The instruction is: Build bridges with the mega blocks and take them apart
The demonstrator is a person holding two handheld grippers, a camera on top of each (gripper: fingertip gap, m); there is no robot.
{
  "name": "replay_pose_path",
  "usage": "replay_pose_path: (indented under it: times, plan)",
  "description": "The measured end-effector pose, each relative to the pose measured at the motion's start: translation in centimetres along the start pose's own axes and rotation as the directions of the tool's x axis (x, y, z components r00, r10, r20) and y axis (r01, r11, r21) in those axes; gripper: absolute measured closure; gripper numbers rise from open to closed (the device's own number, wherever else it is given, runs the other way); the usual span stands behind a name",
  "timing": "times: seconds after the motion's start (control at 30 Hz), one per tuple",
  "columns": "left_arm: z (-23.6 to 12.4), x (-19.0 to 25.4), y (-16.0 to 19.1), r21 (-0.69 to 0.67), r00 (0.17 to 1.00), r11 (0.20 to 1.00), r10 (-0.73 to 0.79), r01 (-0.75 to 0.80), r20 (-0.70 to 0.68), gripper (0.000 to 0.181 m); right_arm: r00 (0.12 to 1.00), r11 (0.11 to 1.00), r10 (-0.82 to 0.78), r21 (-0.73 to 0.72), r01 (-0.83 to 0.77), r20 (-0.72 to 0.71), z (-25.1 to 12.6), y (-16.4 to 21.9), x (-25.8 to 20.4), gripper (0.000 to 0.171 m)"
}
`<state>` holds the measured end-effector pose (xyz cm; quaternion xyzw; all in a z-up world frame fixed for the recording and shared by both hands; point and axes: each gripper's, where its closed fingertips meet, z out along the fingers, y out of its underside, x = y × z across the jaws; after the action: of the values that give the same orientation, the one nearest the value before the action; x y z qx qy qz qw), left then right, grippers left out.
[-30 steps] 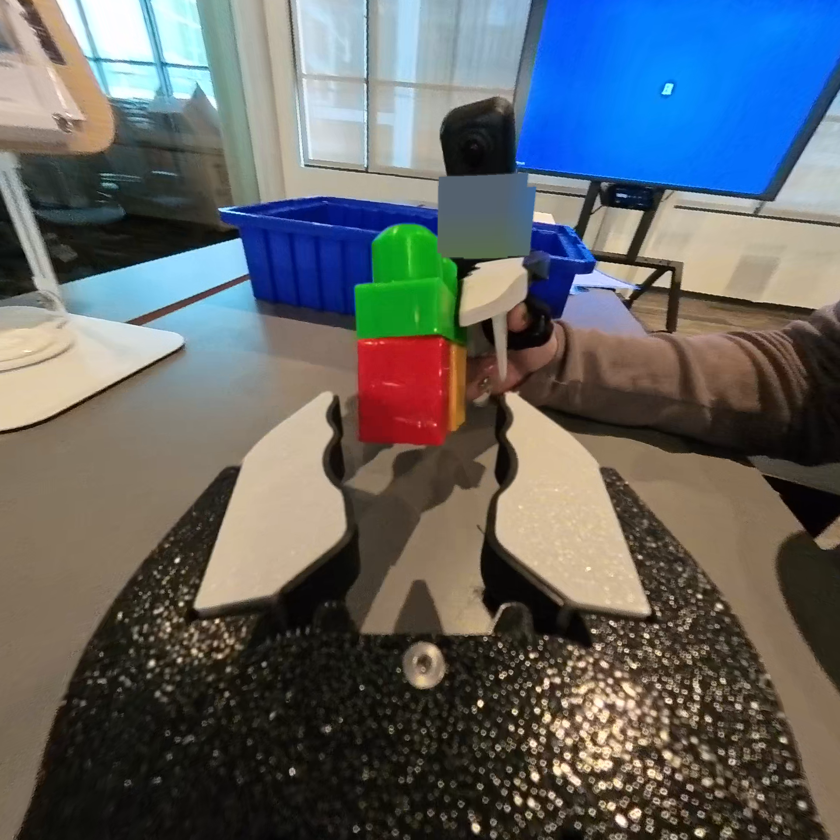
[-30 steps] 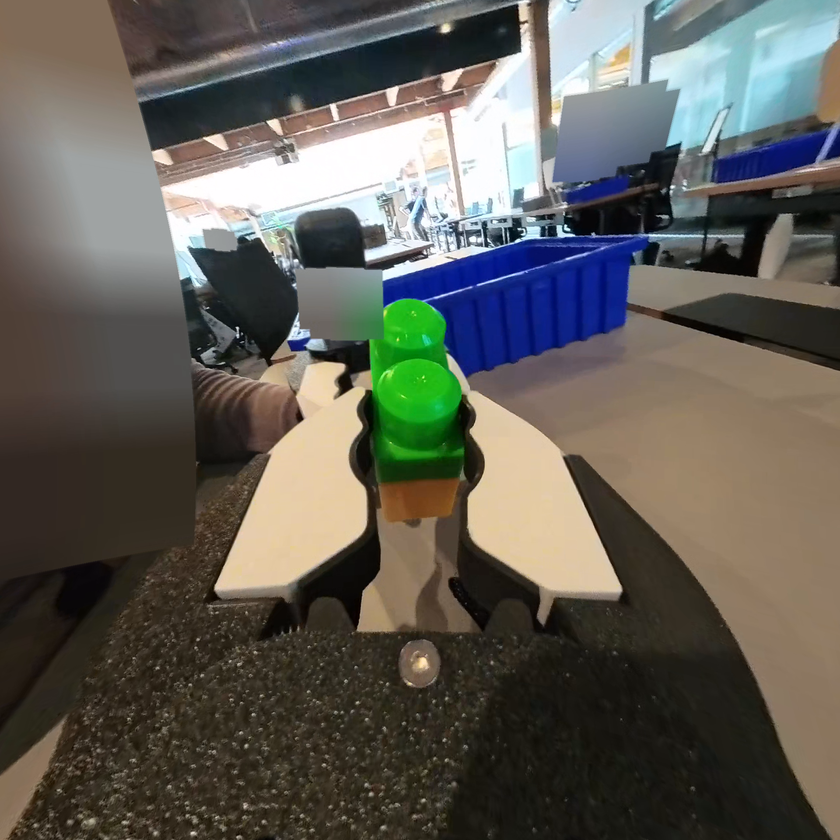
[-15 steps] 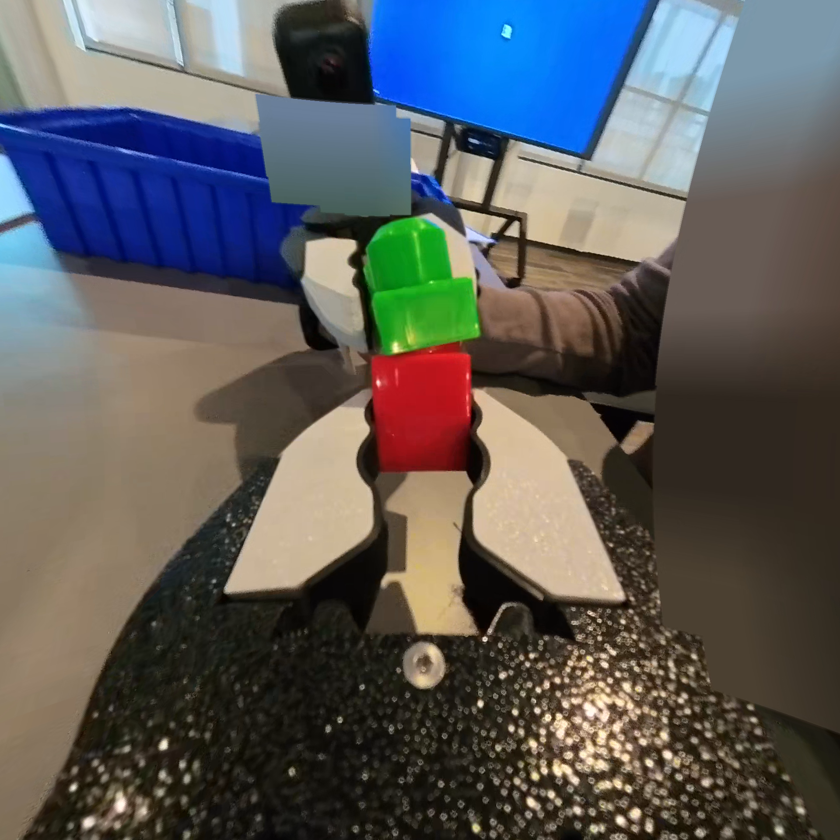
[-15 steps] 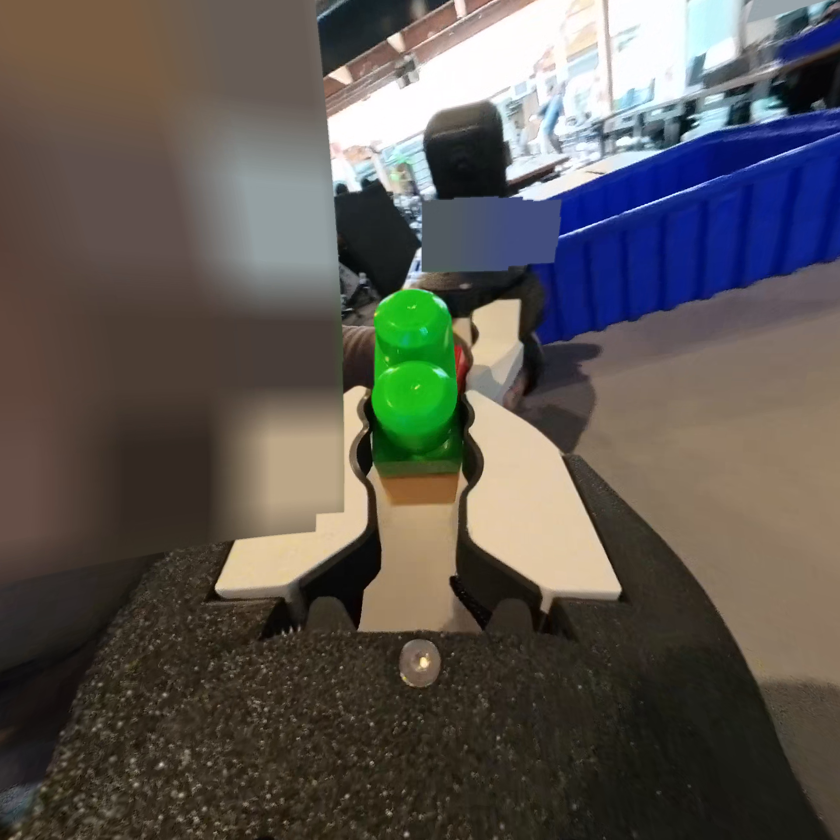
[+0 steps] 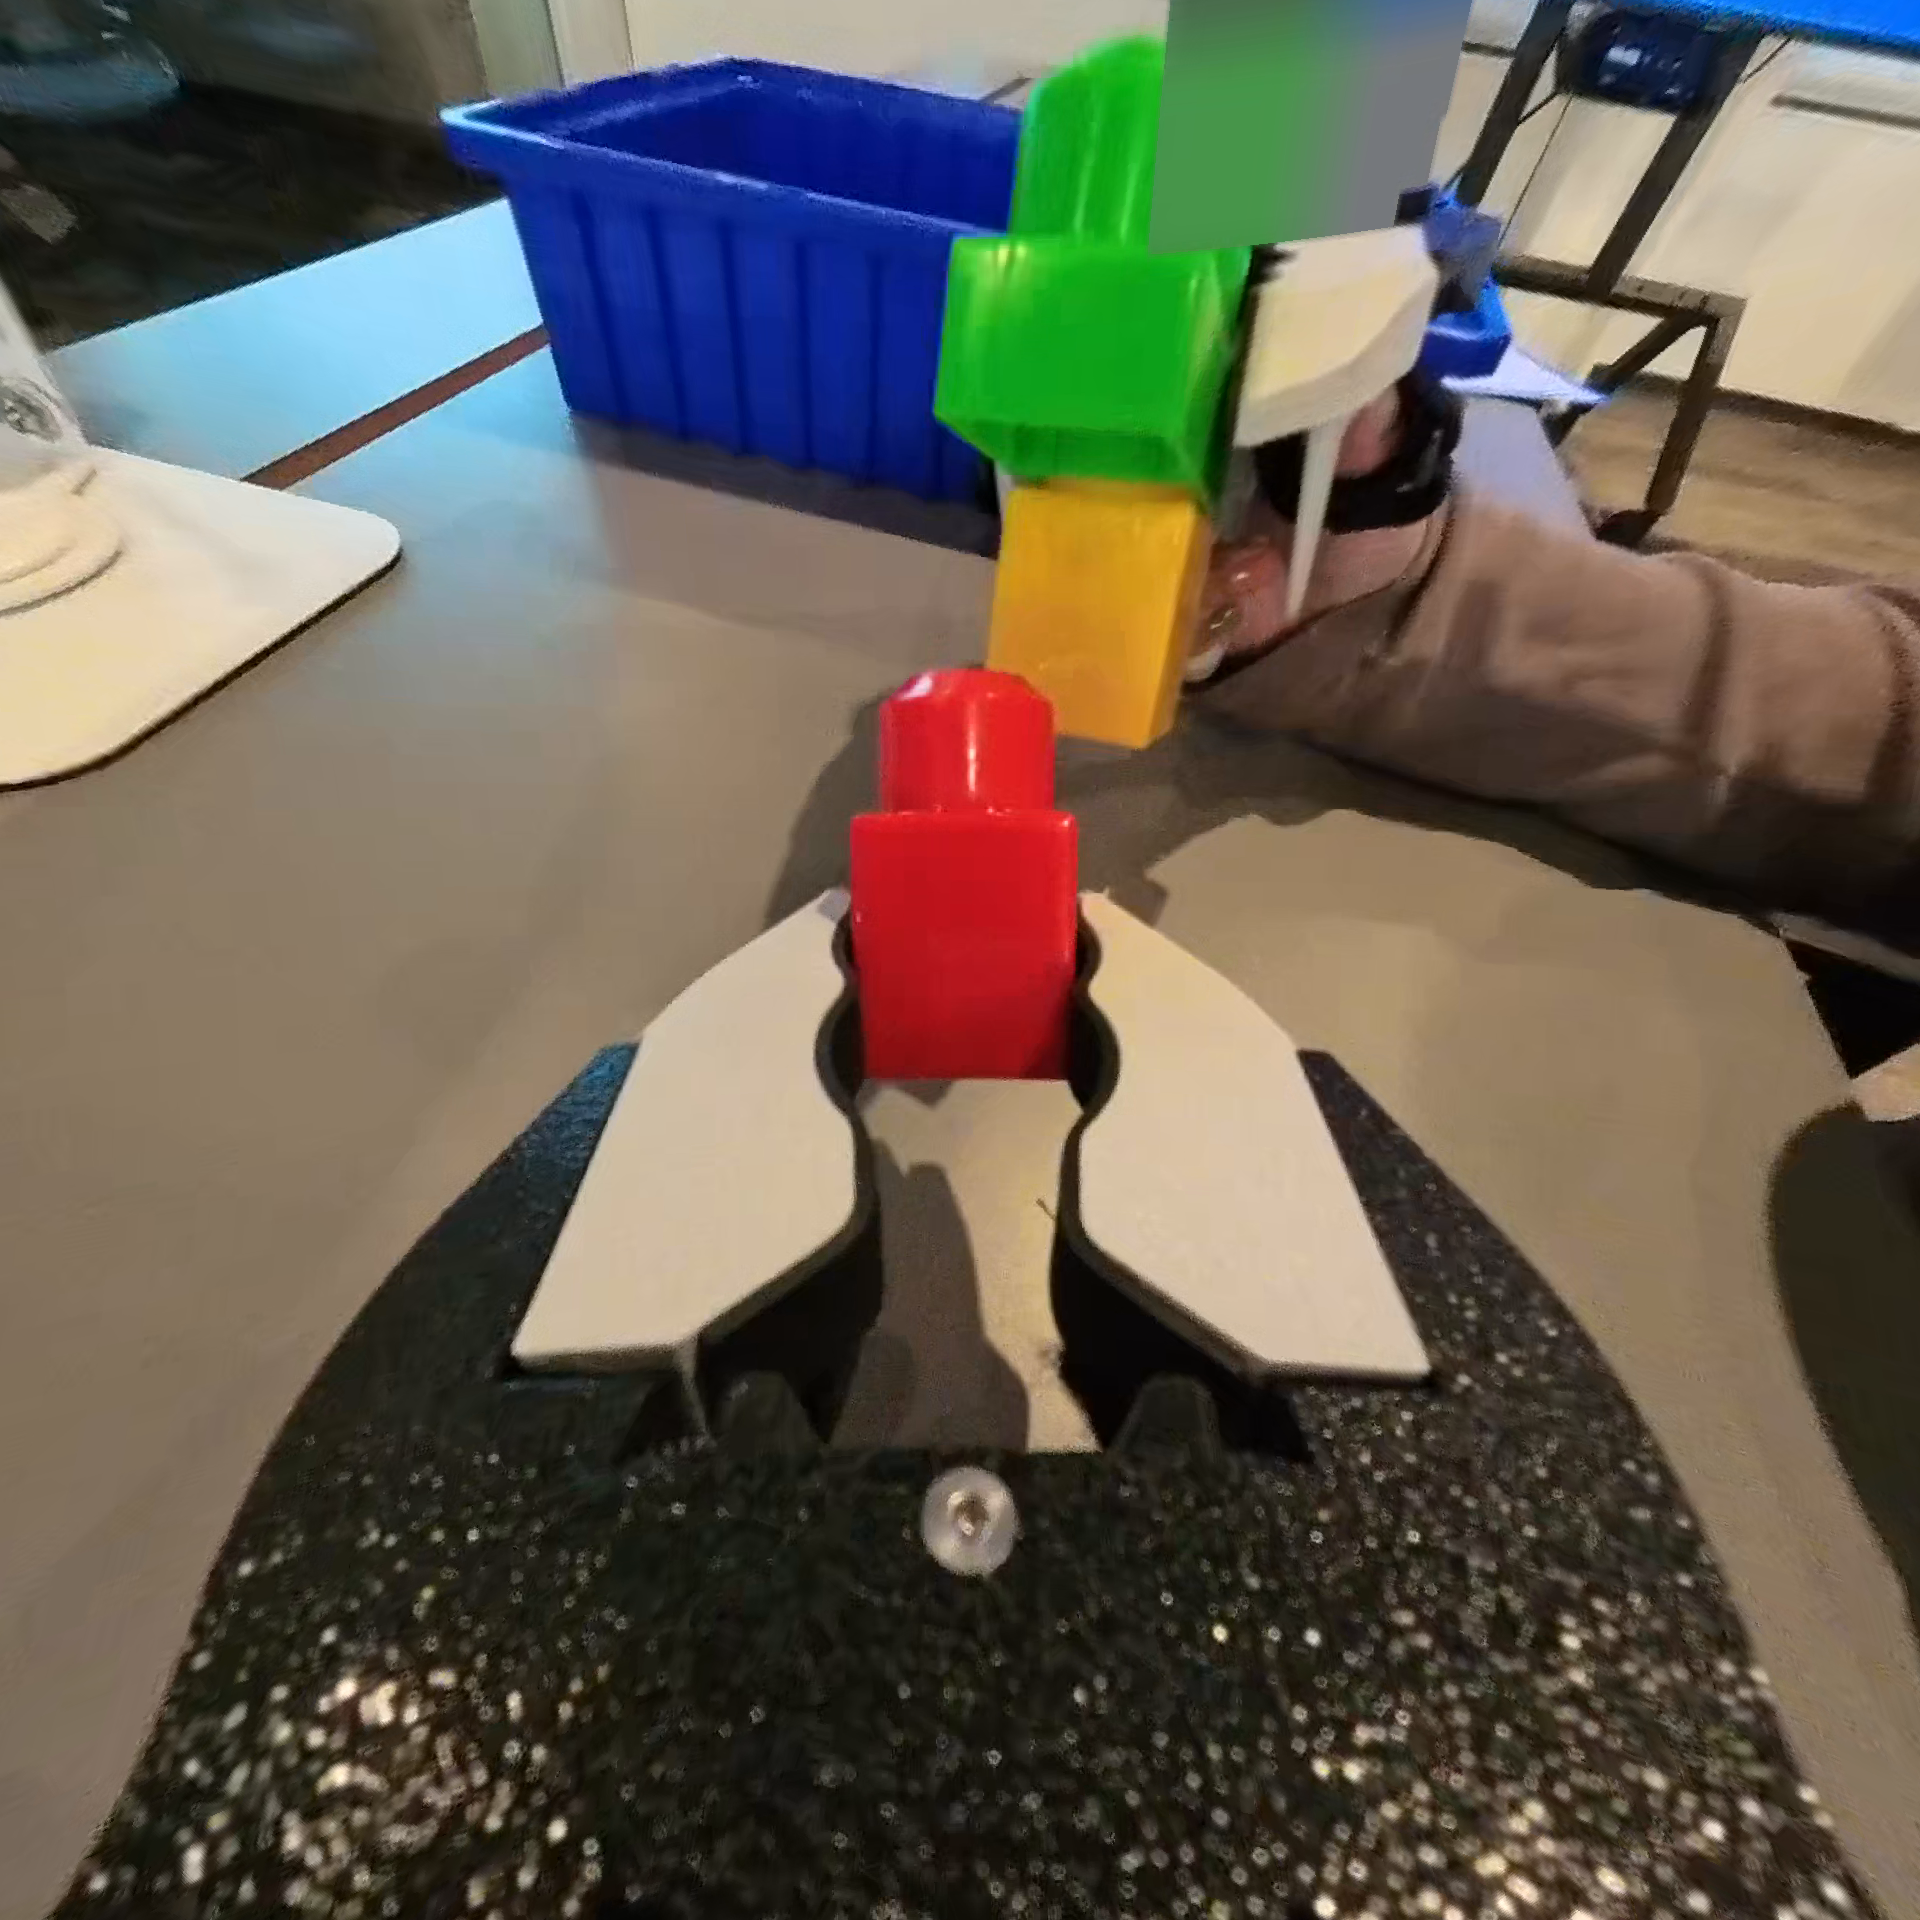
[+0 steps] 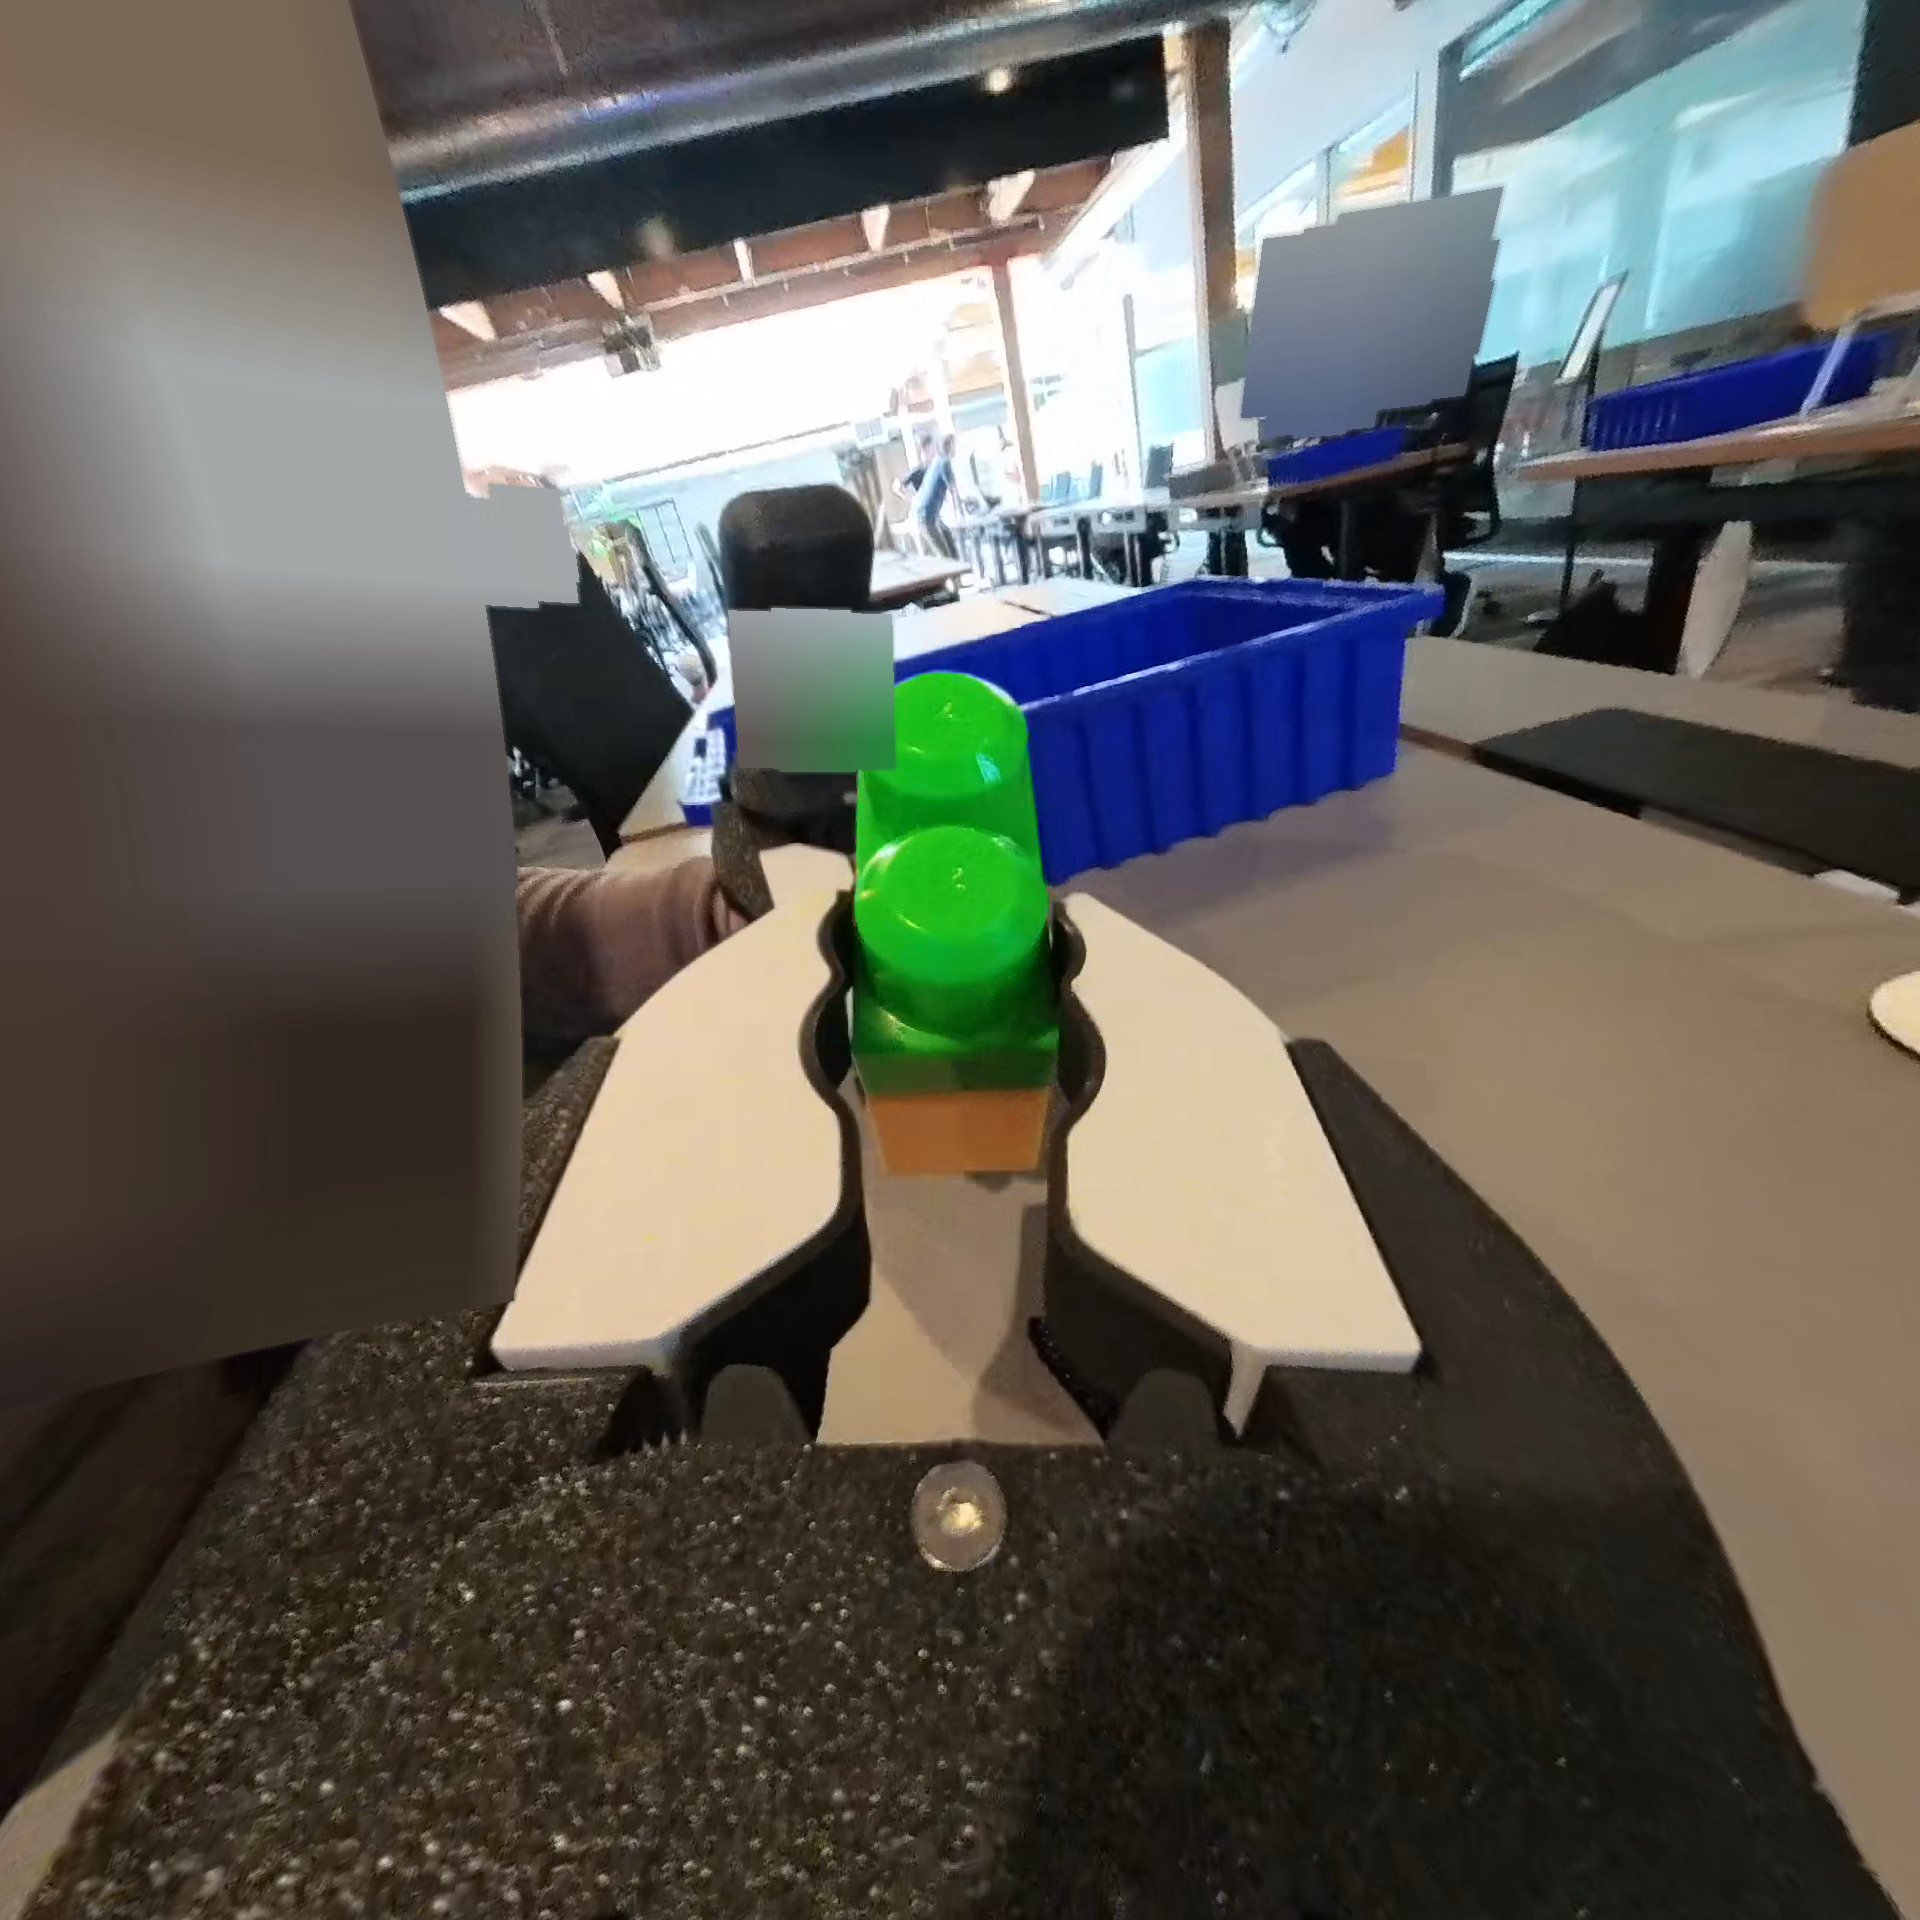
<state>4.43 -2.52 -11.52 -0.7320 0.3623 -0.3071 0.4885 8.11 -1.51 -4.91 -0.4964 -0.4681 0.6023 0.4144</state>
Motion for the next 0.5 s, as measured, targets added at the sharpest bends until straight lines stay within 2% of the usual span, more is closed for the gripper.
replay_pose_path:
  times: [0.23, 0.37, 0.5]
  plan:
    - [0.4, 2.7, -0.1, 0.029, 0.987, 0.999, 0.035, -0.031, -0.154, 0.145, 0.997, 0.999, -0.039, -0.025, 0.037, -0.067, 0.7, 0.8, 0.8, 0.136]
    - [0.7, 0.7, 1.8, -0.127, 1.000, 0.992, 0.016, -0.019, -0.022, 0.145, 0.987, 0.993, -0.064, -0.109, 0.048, -0.145, 0.9, 2.0, 1.9, 0.136]
    - [0.7, -1.0, 3.9, -0.299, 0.994, 0.954, 0.013, 0.020, 0.110, 0.145, 0.984, 0.990, -0.073, -0.134, 0.051, -0.165, 1.2, 2.4, 2.1, 0.136]
